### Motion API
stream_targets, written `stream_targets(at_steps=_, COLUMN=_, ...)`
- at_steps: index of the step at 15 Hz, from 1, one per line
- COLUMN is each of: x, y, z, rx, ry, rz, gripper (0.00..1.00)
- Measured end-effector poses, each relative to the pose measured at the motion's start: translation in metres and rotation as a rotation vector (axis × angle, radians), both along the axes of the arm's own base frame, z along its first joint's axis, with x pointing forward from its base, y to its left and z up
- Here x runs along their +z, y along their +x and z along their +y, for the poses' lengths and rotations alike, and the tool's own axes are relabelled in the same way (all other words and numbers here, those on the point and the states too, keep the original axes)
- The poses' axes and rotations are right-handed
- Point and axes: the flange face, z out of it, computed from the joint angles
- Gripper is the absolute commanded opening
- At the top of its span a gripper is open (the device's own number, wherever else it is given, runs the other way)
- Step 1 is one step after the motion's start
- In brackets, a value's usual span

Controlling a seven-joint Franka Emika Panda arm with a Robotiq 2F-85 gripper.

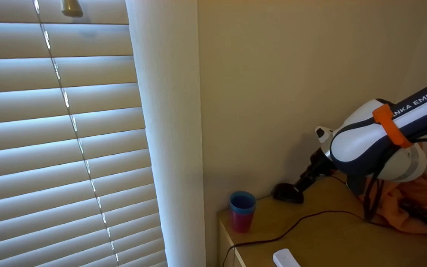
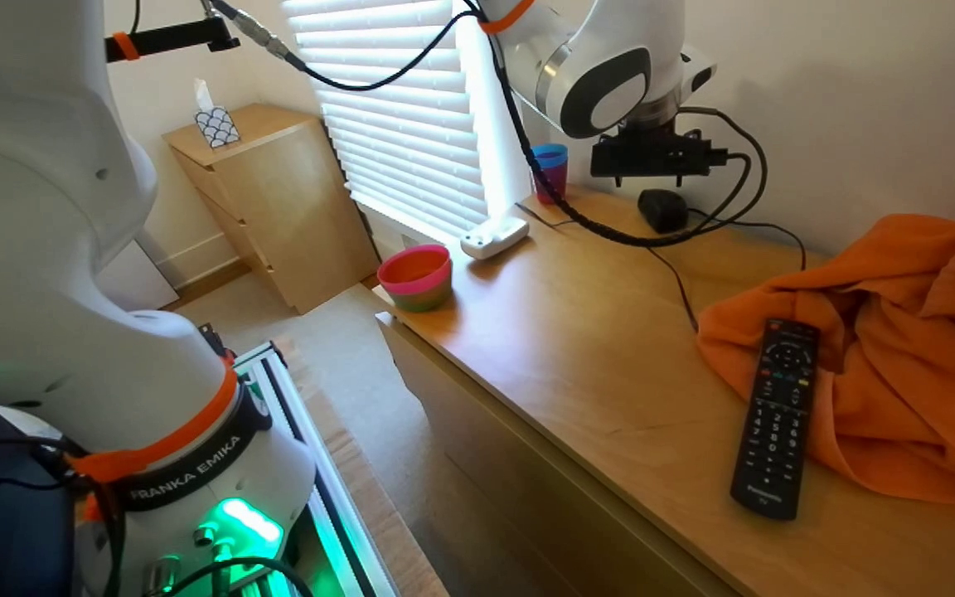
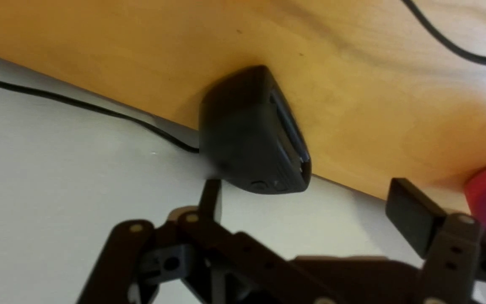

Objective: Move the black clock forward

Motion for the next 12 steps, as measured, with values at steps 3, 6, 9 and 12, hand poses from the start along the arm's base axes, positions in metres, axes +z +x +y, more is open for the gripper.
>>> stream_targets(at_steps=3, x=-0.014, y=0.003, z=-0.016, rx=-0.015, ry=-0.011, rz=0.013, gripper=1.00)
stream_targets(at_steps=6, x=-0.030, y=0.009, z=-0.025, rx=0.000, ry=-0.010, rz=0.010, gripper=1.00)
stream_targets(at_steps=9, x=-0.037, y=0.025, z=-0.027, rx=0.054, ry=-0.007, rz=-0.044, gripper=1.00)
stream_targets(at_steps=12, x=-0.041, y=0.040, z=-0.032, rx=0.089, ry=0.012, rz=-0.084, gripper=1.00)
